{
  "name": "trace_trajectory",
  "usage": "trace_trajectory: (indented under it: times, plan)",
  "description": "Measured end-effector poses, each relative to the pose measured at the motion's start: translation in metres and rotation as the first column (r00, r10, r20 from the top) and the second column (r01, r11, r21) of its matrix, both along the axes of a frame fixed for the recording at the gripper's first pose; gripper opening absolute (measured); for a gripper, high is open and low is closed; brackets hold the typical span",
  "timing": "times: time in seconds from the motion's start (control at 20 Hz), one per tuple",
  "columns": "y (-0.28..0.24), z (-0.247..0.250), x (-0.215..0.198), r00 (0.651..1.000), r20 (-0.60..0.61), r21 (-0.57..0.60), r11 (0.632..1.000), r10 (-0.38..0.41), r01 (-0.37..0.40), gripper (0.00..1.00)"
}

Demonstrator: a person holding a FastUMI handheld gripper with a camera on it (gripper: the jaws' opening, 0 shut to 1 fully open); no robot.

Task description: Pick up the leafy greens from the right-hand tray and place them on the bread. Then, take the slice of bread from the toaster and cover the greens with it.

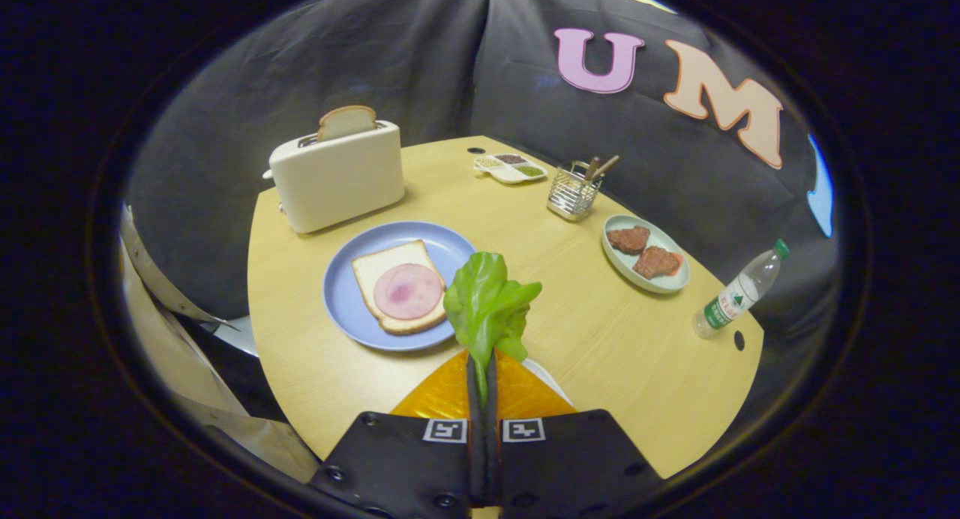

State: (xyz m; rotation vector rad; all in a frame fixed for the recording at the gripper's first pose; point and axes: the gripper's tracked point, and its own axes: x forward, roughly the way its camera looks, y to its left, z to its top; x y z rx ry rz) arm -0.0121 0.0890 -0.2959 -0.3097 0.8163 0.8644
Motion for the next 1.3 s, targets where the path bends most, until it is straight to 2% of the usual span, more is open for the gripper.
trace_trajectory:
  times: [0.65, 1.3]
  plan:
    - [0.092, 0.009, -0.009, 0.993, 0.002, 0.015, 0.993, 0.115, -0.115, 0.03]
    - [0.145, -0.018, -0.025, 0.977, -0.044, 0.010, 0.978, 0.209, -0.209, 0.05]
